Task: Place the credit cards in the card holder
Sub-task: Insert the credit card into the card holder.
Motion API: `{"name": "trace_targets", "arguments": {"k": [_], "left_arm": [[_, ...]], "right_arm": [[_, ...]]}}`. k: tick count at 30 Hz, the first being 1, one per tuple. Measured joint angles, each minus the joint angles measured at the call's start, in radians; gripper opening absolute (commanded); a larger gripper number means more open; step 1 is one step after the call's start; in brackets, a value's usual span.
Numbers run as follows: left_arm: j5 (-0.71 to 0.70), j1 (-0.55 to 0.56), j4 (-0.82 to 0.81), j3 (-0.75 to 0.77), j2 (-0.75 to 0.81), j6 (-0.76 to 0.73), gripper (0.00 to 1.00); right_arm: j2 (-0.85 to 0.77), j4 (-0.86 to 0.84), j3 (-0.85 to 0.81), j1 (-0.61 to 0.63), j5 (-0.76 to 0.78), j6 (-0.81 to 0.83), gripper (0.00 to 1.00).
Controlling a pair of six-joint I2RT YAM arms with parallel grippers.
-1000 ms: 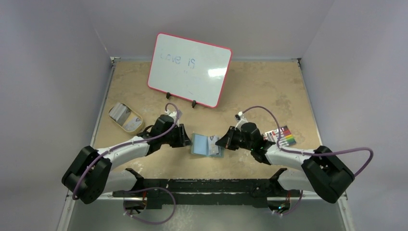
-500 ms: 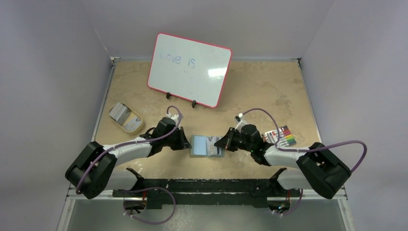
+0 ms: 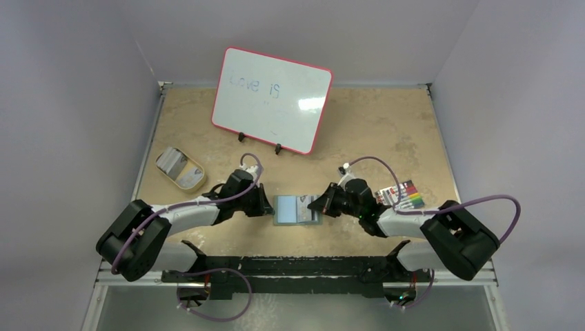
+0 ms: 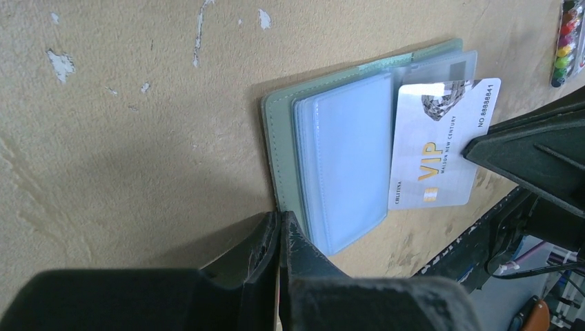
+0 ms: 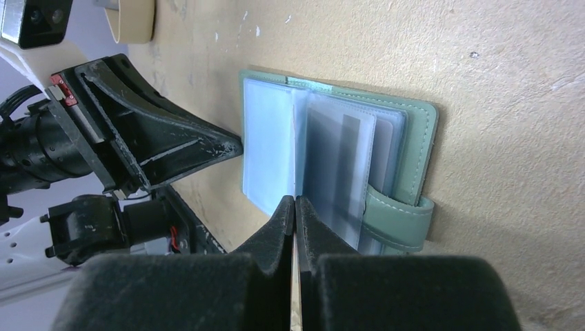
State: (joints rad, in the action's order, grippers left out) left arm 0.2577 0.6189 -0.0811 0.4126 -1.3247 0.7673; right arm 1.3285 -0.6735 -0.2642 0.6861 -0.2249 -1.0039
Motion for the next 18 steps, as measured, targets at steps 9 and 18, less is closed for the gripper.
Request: {"name": "trace_targets", "arguments": {"k": [9, 18], "left_arm": [[-0.001, 0.005, -0.008, -0.001, -0.003, 0.0, 0.0], [-0.001, 0.01, -0.027, -0.001, -0.014, 0.008, 0.0]], "right_arm": [[0.043, -0.047, 0.003, 0.0, -0.002, -0.009, 0.0], [0.098, -0.112, 0.003, 0.0, -0.007, -0.033, 0.0]]}}
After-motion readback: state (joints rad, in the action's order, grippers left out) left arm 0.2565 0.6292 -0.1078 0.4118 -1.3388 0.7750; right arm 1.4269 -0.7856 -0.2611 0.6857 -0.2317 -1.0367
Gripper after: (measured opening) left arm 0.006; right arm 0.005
